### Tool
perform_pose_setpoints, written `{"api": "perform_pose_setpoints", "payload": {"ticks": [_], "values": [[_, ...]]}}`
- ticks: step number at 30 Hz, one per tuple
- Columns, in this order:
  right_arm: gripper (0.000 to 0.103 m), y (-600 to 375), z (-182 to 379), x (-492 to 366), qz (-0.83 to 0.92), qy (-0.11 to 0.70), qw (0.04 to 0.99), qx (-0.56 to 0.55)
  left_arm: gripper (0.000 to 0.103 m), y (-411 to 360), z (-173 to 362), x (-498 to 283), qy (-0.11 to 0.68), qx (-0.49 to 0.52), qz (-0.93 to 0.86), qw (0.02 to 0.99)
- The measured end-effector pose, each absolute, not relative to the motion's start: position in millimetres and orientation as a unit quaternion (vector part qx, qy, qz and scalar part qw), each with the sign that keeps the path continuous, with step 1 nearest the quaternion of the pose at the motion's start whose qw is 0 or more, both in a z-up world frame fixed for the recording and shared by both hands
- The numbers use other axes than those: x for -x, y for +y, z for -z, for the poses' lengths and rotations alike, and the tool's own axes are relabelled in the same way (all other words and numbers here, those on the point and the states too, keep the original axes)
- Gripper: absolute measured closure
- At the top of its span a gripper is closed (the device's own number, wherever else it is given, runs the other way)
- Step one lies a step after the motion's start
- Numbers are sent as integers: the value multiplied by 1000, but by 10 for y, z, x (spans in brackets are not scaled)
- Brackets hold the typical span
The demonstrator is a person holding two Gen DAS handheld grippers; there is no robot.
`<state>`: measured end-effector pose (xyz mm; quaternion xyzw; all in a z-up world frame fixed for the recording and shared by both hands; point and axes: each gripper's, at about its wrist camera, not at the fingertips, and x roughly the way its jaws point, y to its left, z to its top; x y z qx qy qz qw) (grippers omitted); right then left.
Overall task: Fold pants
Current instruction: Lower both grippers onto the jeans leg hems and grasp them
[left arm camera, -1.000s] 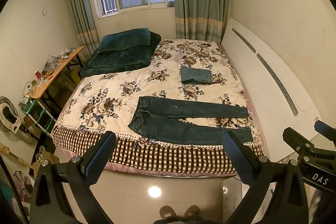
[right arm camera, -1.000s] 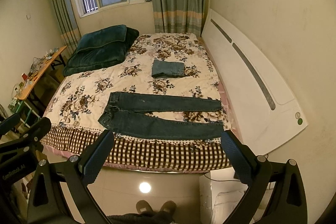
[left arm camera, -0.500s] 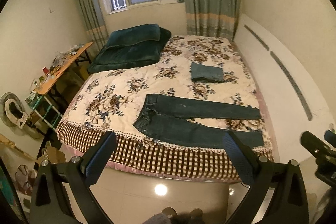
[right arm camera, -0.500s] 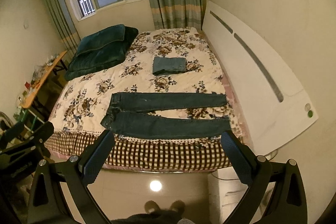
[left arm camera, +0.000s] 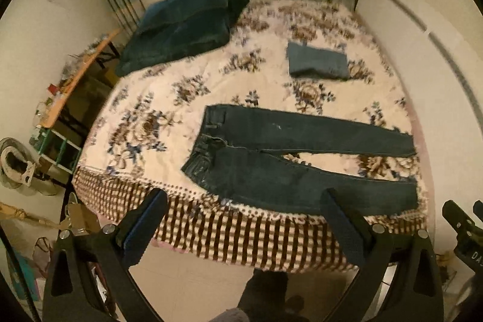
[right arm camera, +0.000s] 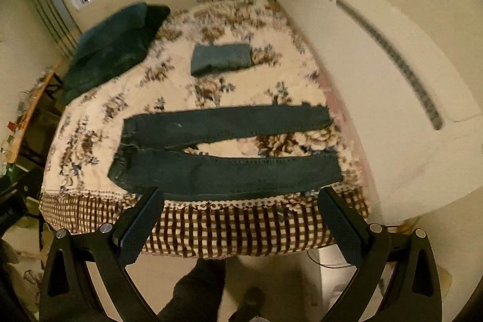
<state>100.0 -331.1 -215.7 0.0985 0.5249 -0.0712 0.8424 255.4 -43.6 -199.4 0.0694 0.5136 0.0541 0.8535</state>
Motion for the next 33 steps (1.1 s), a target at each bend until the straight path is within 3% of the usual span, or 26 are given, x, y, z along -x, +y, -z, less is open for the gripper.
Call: {"api": "perform_pose_setpoints", "payload": {"ticks": [9,17,27,33], "values": [[0,-3340,3592,-2953,83,600,793,-66,0,-392,3224,-4253,583,-98,-31,806],[0,-3363,4844,-4319,35,673,738,21,0,-695,4295,-5352,574,-206,-24,792],[0,-3781,6392,-5290,-24,778,592,210,0,-1469,5565,-6106,579,-336,39,742],[0,-3826,7079,-5608,-79,791,510,329,0,-1829,6150,-6416,604,-366,105,700]]}}
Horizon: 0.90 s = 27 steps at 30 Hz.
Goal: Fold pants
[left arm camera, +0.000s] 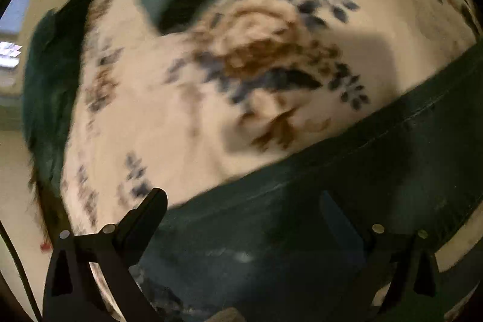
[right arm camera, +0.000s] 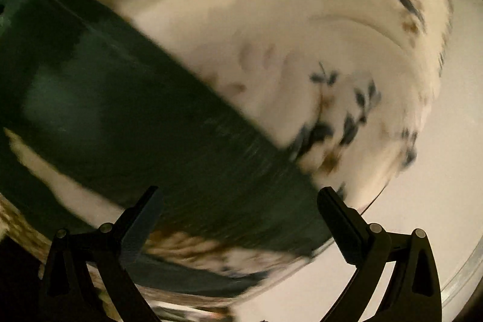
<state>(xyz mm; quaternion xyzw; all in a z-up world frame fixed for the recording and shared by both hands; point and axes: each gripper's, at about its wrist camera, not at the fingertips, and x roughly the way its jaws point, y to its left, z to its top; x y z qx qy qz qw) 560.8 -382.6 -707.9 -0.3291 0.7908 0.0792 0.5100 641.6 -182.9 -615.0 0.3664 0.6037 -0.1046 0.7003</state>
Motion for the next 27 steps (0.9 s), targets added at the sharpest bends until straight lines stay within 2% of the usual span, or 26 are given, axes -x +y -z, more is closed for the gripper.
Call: {"api": "perform_pose_setpoints", "payload": {"ticks": [3,4,6,8,9,11,13,14,16,17,19,24,27], "values": [[1,-3808,7399,-5648,-136,776,472,395,1,-1904,6357,-6487,621,-381,148,669],[5,-3793,7469,-5619,-155,775,465,399,1,-1930,6418,-6503,624,-384,161,661],[22,-3787,7535,-5599,-193,782,454,380,1,-1967,6515,-6516,627,-393,189,645],[53,-3774,7516,-5561,-220,788,449,359,1,-1999,6596,-6544,632,-403,218,626],[59,-3758,7476,-5517,-234,782,449,363,1,-2013,6618,-6556,634,-404,229,618],[81,-3758,7359,-5437,-252,769,457,370,1,-2033,6674,-6599,641,-407,257,597],[93,-3814,7231,-5408,-256,765,472,354,3,-2047,6728,-6639,653,-404,278,577],[93,-3851,7176,-5399,-258,766,479,343,11,-2055,6758,-6663,662,-397,288,567],[93,-3932,7086,-5390,-256,767,490,326,36,-2087,6785,-6691,680,-378,307,549],[94,-3977,7048,-5389,-253,768,493,320,42,-2107,6783,-6673,682,-374,314,544],[93,-4037,7001,-5435,-241,775,500,301,60,-2134,6750,-6629,680,-374,323,542],[94,-4205,6837,-5627,-203,784,530,253,90,-1982,6554,-6579,675,-338,301,582],[95,-4377,6648,-5618,-178,786,554,210,96,-1839,6280,-6494,669,-299,290,615]]}}
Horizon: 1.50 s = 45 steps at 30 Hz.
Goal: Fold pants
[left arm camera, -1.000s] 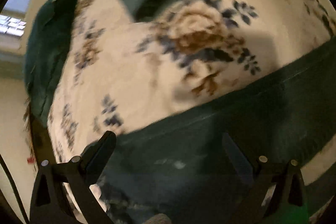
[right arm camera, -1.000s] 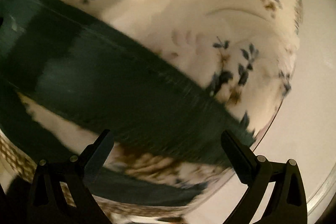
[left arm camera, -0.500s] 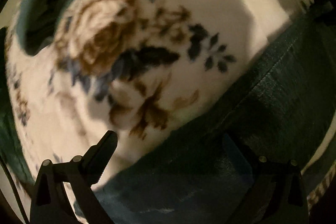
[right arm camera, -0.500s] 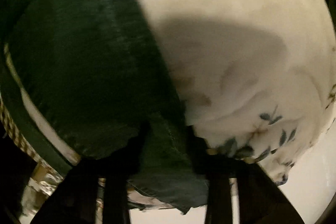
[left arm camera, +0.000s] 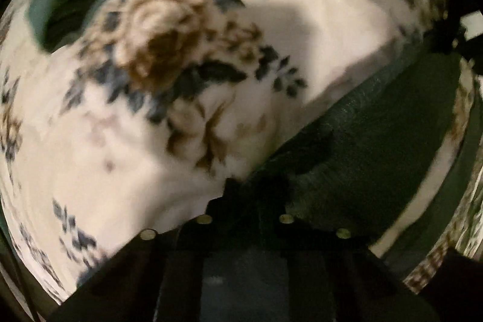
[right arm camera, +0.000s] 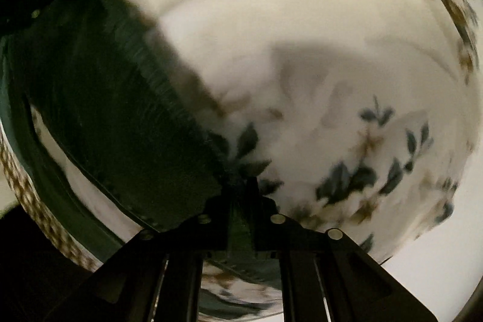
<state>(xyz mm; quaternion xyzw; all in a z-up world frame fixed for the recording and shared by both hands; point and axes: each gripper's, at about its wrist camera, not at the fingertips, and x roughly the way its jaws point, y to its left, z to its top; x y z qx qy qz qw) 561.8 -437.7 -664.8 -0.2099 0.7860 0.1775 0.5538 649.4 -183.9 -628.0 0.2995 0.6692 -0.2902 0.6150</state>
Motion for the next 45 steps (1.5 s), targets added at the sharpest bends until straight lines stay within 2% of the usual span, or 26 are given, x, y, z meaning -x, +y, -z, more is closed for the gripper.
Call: {"api": "perform_pose_setpoints", "payload": {"ticks": [6,12,14,19,22,27,31,33,34,35,37,38,39,40,42,45], "values": [[96,-4653,6112,-5402,-151,774,597,148,97,-1705,5800,-6061,661,-259,264,652],[97,-4814,5535,-5040,-124,754,635,109,98,-1420,5137,-5243,669,-162,223,690],[97,-4608,5594,-4933,-117,753,640,104,98,-1337,5071,-5016,683,-123,203,691],[97,-4179,5821,-3915,-97,768,627,87,98,-1226,5297,-4323,721,-60,153,673],[97,-4015,6102,-3393,-88,787,607,73,98,-1144,5642,-4001,743,-43,126,655],[97,-3855,6643,-3022,-78,811,578,55,97,-1121,6250,-3879,763,-51,102,637],[95,-3828,6936,-2986,-53,822,566,36,94,-1206,6425,-3976,774,-57,89,624],[90,-3857,6939,-2999,-40,825,563,8,92,-1257,6344,-3995,773,-49,82,627],[82,-3868,6902,-2994,-41,824,566,-5,85,-1281,6262,-3979,770,-47,82,631],[51,-3887,6846,-2995,-41,822,568,-20,82,-1304,6193,-3964,765,-45,83,637],[0,-3922,6697,-2955,-48,812,577,-69,66,-1360,6040,-3916,751,-44,90,653],[0,-3940,6629,-2930,-53,808,579,-93,61,-1408,5977,-3881,746,-45,98,657],[0,-3961,6558,-2907,-54,803,581,-118,51,-1454,5916,-3857,742,-48,100,661],[0,-4005,6467,-2870,-47,794,588,-146,34,-1462,5869,-3835,739,-47,101,665],[0,-4083,6326,-2811,-32,779,601,-177,13,-1530,5727,-3846,733,-43,97,672],[0,-4229,6100,-2816,14,757,623,-199,13,-1484,5390,-3941,703,-23,82,706]]}}
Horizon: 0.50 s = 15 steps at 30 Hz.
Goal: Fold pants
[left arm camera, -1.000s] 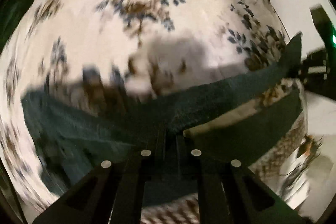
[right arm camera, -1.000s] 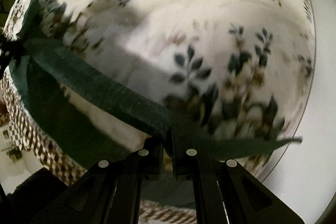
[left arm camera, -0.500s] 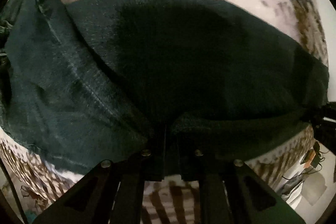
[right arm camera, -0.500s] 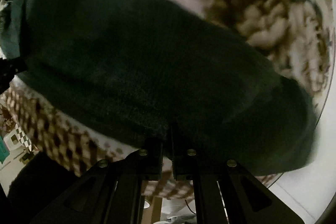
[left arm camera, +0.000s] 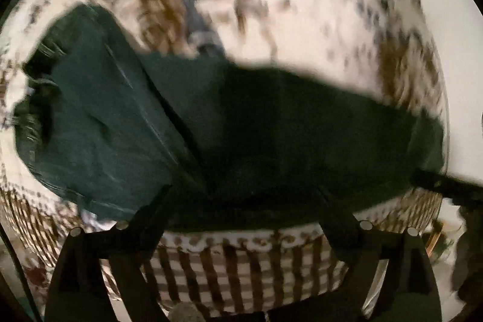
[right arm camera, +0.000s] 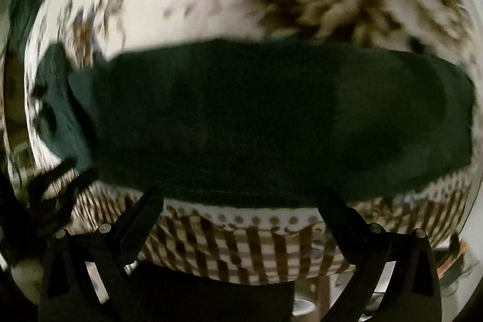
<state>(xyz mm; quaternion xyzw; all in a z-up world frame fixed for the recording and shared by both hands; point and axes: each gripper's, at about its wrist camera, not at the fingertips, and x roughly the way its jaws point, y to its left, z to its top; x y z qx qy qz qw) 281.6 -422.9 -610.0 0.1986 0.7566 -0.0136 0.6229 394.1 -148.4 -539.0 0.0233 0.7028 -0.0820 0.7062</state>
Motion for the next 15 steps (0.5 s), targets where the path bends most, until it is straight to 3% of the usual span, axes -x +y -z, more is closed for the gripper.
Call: {"api": "perform_pose_setpoints", "payload": {"ticks": [6,15], "values": [[0,-4811,5942,-2716,162,718,626,-258,13,-916,5011,-4633,647,-37,-64,759],[0,-5001,6143,-3255,293,672,616,-288,13,-84,5985,-5809,712,-43,-219,666]]}}
